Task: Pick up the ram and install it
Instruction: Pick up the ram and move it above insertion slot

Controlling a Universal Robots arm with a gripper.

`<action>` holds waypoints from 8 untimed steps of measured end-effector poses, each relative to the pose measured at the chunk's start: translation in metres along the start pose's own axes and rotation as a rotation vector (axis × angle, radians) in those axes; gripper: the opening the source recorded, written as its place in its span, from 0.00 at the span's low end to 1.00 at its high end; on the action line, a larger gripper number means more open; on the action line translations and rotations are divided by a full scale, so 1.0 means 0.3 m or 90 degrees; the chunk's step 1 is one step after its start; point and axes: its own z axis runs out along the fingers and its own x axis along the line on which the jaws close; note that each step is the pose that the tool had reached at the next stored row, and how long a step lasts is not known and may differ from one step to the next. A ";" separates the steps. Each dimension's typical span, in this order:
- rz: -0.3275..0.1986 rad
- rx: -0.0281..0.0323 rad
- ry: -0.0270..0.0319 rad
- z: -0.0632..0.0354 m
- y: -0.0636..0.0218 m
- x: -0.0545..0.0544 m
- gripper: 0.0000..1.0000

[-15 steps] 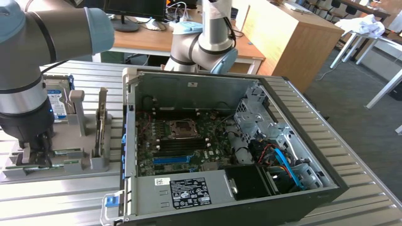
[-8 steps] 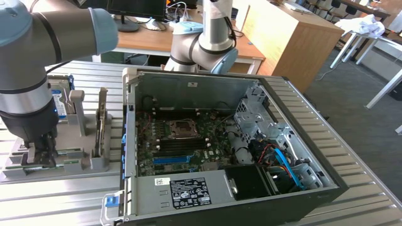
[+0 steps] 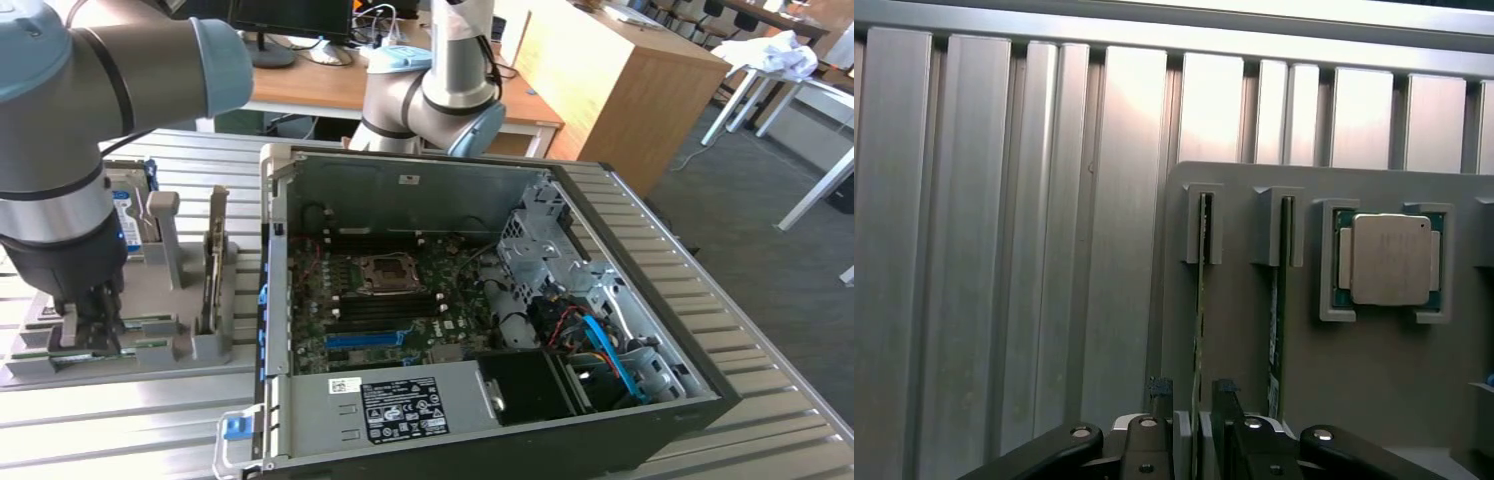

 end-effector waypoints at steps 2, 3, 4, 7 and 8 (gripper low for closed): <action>0.000 0.0000 0.0000 0.005 0.000 0.000 0.30; 0.000 0.0000 0.0000 0.007 0.000 0.000 0.30; 0.000 0.0000 0.0000 0.010 0.000 0.000 0.30; 0.000 -0.0001 0.0001 0.017 0.000 0.001 0.30; 0.000 -0.0001 0.0001 0.019 0.000 0.001 0.30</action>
